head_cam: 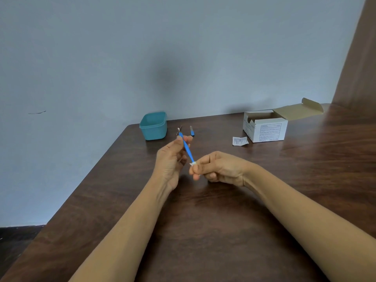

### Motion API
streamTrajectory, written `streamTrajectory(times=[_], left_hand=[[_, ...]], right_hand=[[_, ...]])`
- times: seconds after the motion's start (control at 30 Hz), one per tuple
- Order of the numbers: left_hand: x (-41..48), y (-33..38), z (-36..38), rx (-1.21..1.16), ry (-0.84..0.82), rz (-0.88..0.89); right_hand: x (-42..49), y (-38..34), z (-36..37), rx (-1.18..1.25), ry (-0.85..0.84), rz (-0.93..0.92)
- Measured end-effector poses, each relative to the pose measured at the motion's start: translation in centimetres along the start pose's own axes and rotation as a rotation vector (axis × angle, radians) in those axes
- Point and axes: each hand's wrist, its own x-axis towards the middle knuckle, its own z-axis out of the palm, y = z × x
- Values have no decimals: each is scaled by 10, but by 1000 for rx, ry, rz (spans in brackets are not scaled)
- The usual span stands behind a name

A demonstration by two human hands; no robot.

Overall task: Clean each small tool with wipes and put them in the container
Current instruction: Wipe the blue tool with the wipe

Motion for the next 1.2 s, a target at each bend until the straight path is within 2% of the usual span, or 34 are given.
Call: streamTrajectory(times=[0.07, 0.23, 0.3, 0.4, 0.47, 0.67, 1.0, 1.1, 1.2], left_hand=[[4, 5, -4, -30, 22, 18], [5, 1, -5, 26, 147, 73], [6, -1, -6, 67, 188, 83], [4, -8, -5, 96, 205, 85], [3, -8, -3, 112, 212, 92], [0, -11, 0, 211, 126, 76], [-4, -10, 7, 325, 0, 155], [-4, -10, 6, 312, -20, 175], [-2, -14, 3, 461, 9, 168]], right_hand=[[3, 3, 5, -13, 24, 2], [8, 10, 18, -44, 322, -120], [11, 17, 19, -238, 482, -238], [14, 24, 21, -736, 688, -309], [12, 23, 23, -848, 755, -302], [14, 24, 18, -523, 725, -410], [16, 24, 13, -265, 591, -562], [15, 17, 17, -42, 556, -583], [12, 9, 17, 239, 592, -565]])
